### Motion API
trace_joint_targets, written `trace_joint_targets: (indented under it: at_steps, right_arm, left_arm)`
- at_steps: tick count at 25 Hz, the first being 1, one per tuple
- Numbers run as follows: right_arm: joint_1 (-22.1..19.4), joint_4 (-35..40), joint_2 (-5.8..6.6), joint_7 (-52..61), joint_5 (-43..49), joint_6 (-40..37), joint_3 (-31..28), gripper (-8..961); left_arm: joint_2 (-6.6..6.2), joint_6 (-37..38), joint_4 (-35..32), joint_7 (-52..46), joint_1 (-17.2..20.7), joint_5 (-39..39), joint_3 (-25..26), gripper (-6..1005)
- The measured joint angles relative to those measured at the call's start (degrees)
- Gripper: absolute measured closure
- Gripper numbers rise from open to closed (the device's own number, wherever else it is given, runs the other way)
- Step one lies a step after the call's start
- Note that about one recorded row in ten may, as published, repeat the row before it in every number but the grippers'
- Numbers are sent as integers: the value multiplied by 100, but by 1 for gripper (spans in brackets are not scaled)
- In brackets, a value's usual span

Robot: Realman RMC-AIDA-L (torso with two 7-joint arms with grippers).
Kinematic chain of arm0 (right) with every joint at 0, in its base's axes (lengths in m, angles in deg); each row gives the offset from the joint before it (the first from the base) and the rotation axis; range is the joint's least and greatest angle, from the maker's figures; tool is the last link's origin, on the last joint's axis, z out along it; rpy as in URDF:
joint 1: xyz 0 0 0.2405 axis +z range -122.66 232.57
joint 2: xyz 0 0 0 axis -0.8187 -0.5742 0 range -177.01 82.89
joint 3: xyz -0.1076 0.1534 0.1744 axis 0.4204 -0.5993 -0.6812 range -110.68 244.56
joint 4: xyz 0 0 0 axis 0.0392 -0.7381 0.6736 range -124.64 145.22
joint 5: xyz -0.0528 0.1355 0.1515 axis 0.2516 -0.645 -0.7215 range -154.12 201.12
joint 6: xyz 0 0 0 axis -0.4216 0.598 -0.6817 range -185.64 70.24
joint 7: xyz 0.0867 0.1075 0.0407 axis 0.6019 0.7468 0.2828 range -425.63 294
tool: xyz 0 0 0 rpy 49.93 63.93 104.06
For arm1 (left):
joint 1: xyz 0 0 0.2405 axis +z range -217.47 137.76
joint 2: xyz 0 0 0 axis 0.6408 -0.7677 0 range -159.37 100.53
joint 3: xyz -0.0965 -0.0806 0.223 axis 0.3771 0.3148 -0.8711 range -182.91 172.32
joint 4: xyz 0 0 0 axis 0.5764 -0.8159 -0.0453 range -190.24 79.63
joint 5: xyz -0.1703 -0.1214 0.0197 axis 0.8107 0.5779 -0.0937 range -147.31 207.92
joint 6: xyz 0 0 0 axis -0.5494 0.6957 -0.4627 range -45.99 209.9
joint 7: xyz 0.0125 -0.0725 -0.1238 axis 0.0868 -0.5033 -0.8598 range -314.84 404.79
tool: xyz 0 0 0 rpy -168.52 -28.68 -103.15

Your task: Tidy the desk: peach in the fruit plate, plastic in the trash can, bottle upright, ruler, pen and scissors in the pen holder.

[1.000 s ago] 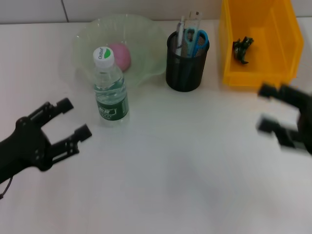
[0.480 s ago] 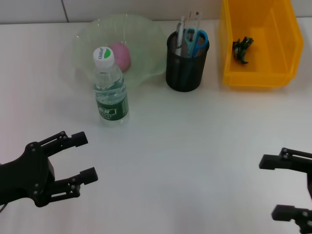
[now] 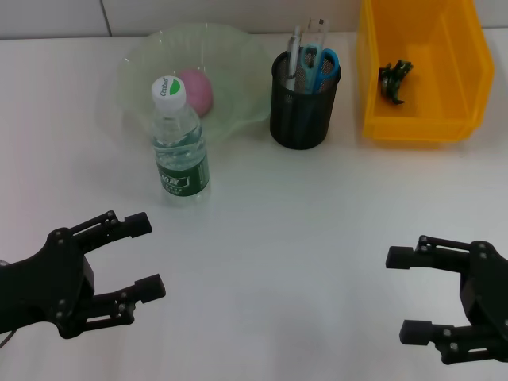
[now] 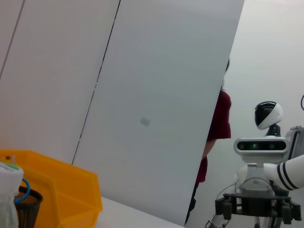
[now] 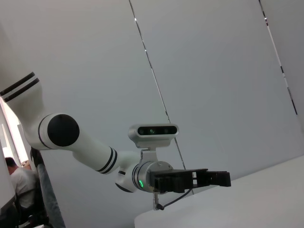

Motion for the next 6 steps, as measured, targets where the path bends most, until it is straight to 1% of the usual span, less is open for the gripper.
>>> trace_joint_targets:
  at_steps: [3, 6]
  right_arm:
    - [50, -2, -36, -4, 22, 33, -3, 133]
    - [64, -2, -42, -4, 26, 37, -4, 133]
  left_arm:
    - [2, 6, 0, -18, -10, -3, 0, 139]
    - [9, 36, 0, -32, -23, -3, 0, 139]
